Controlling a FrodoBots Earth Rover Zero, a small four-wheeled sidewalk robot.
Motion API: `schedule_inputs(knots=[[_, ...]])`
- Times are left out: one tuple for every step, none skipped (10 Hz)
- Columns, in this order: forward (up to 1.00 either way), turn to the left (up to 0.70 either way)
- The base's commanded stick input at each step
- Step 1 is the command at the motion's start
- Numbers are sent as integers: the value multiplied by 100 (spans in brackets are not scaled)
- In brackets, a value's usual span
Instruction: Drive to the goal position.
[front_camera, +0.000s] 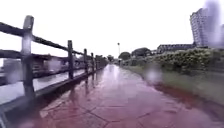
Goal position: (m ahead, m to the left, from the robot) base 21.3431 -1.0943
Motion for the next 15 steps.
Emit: schedule_inputs(knots=[[100,0],[100,0],[100,0],[100,0],[100,0],[100,0],[100,0],[100,0],[100,0],[100,0],[100,0],[100,0],[100,0],[100,0],[100,0]])
